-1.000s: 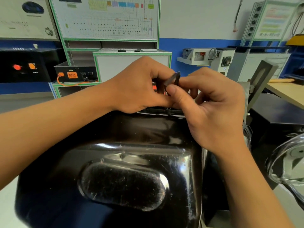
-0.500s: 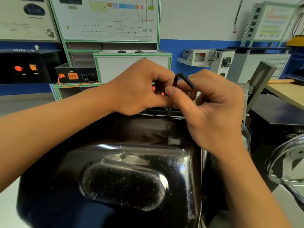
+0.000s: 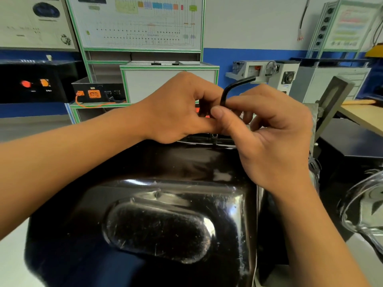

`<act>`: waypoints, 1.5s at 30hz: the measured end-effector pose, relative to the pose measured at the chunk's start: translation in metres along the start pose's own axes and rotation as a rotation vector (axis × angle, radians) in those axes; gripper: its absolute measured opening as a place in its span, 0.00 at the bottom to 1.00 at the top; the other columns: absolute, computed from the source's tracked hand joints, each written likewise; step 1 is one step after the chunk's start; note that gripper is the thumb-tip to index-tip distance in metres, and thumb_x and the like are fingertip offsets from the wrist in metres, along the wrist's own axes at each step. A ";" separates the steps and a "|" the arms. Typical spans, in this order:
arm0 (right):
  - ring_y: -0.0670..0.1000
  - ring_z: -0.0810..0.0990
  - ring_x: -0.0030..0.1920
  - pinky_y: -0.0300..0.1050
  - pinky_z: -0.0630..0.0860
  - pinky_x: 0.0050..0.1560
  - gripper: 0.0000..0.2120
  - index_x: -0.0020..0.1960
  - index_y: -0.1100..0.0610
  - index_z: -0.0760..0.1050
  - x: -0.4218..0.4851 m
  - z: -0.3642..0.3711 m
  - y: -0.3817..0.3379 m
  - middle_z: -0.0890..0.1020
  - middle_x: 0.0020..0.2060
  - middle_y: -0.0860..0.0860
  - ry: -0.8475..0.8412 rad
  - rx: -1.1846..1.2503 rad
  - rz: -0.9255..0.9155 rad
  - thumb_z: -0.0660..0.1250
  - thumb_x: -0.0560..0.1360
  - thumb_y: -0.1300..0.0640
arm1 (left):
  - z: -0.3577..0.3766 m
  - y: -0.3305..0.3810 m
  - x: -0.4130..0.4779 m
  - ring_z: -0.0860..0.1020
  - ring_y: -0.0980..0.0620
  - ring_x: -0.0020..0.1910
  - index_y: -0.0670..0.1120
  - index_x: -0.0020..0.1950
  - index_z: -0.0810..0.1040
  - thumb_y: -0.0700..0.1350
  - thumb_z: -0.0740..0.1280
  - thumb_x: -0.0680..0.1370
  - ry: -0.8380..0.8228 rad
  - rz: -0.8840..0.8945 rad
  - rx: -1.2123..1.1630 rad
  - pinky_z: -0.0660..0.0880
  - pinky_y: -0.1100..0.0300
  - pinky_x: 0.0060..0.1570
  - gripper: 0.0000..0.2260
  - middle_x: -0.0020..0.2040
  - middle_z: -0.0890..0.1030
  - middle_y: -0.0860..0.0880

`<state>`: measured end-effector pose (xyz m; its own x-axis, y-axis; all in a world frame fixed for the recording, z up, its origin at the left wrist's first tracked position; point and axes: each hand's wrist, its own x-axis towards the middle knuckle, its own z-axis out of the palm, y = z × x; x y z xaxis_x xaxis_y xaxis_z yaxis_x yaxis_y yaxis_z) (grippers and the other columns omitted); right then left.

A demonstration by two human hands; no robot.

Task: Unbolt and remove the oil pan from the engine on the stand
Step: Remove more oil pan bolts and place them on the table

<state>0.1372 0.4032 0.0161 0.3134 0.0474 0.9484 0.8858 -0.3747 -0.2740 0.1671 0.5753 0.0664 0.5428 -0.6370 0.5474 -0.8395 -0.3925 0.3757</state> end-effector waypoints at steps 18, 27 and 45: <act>0.43 0.76 0.38 0.34 0.69 0.40 0.07 0.48 0.52 0.80 0.001 -0.001 -0.001 0.80 0.37 0.52 -0.019 -0.014 -0.020 0.76 0.74 0.61 | 0.000 0.003 -0.001 0.76 0.38 0.38 0.31 0.44 0.81 0.41 0.71 0.74 0.005 0.036 0.043 0.73 0.44 0.41 0.12 0.37 0.78 0.32; 0.48 0.72 0.40 0.32 0.66 0.42 0.08 0.55 0.62 0.82 0.002 -0.004 -0.002 0.76 0.38 0.56 -0.162 -0.074 -0.006 0.66 0.79 0.65 | -0.002 0.005 -0.005 0.77 0.68 0.38 0.62 0.44 0.80 0.44 0.71 0.76 -0.063 -0.047 -0.046 0.71 0.70 0.44 0.11 0.36 0.80 0.64; 0.48 0.75 0.40 0.44 0.69 0.35 0.06 0.50 0.56 0.80 -0.015 0.001 0.003 0.77 0.38 0.51 0.187 -0.014 0.160 0.64 0.80 0.61 | -0.001 -0.007 0.002 0.84 0.56 0.46 0.49 0.58 0.83 0.31 0.68 0.75 -0.281 -0.261 -0.061 0.81 0.60 0.51 0.17 0.46 0.86 0.53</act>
<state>0.1354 0.4026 0.0013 0.3795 -0.1853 0.9064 0.8246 -0.3765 -0.4222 0.1743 0.5774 0.0650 0.7033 -0.6808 0.2046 -0.6662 -0.5308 0.5239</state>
